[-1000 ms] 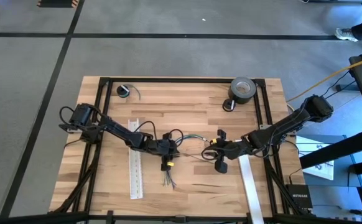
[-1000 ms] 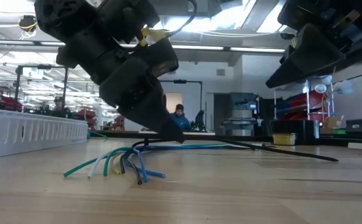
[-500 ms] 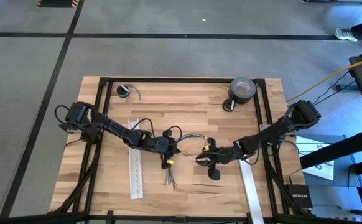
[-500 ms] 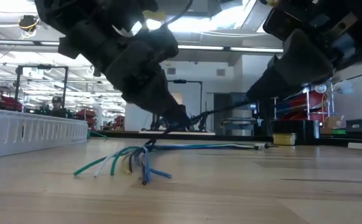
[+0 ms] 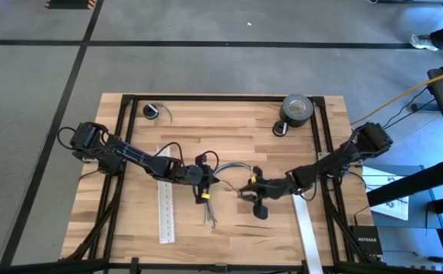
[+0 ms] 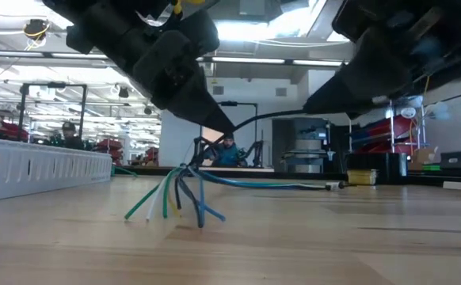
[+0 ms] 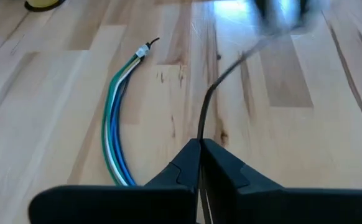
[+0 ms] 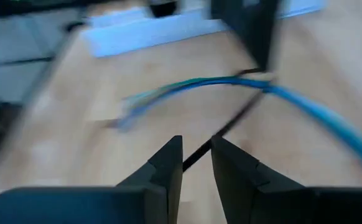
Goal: Ziptie cables
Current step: Wrap the colored cables with the black zip tie
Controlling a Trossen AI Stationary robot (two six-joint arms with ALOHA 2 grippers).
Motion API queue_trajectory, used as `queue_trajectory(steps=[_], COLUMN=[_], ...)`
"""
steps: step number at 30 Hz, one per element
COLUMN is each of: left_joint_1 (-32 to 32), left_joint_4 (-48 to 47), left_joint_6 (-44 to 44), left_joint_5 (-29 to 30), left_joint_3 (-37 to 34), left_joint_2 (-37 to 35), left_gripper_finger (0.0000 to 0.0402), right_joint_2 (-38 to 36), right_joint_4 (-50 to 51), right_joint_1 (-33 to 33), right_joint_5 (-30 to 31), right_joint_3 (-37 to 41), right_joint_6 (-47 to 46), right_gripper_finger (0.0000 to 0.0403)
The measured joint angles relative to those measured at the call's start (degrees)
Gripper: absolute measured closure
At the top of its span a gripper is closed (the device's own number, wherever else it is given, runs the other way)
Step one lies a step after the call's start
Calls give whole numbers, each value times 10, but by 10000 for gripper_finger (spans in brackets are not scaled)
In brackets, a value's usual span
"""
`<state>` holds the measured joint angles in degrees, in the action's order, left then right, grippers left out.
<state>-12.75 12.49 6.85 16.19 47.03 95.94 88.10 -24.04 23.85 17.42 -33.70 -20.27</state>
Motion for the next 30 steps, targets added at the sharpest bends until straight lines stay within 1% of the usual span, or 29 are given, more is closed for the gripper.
queue_trajectory(steps=[2, 4, 7, 9, 11, 13, 15, 17, 19, 20, 22, 25, 28, 30], left_joint_1=[0, -3, -4, -6, -7, -7, -9, -11, -11, -12, -12, -13, -13, -15], left_joint_4=[0, 0, 0, 1, 6, 8, 14, 25, 37, 41, 49, 51, 50, 51], left_joint_6=[0, 0, -1, -3, -10, -11, -13, -14, -15, -15, -14, -15, -15, -15], left_joint_5=[1, 1, 1, 0, 0, 0, 0, 0, 0, -1, -1, -1, -1, -1], left_joint_3=[0, 0, 0, 0, 0, 0, 0, 0, 0, 0, 0, 0, 0, 0], left_joint_2=[0, 0, 0, 0, 0, 0, 0, 0, 0, 0, 0, 0, 0, 0], left_gripper_finger=[401, 401, 401, 401, 401, 401, 401, 401, 401, 401, 401, 401, 401, 401], right_joint_2=[-31, -75, -147, -179, -189, -183, -150, -98, -41, -13, 49, 147, 223, 264], right_joint_4=[41, 105, 236, 283, 258, 170, 22, -124, -235, -268, -293, -293, -311, -347], right_joint_1=[-13, -33, -68, -90, -106, -115, -116, -115, -115, -115, -116, -116, -119, -123], right_joint_5=[25, 28, 24, 24, 18, 4, -17, -28, -27, -26, -32, -66, -91, -106], right_joint_3=[1, 0, 0, 7, 38, 85, 134, 166, 166, 158, 125, 56, -7, -31], right_joint_6=[14, 10, -21, -30, -33, -24, -2, 20, 41, 55, 84, 119, 135, 143], right_gripper_finger=[331, 327, 304, 280, 255, 231, 212, 202, 200, 199, 199, 198, 198, 198])
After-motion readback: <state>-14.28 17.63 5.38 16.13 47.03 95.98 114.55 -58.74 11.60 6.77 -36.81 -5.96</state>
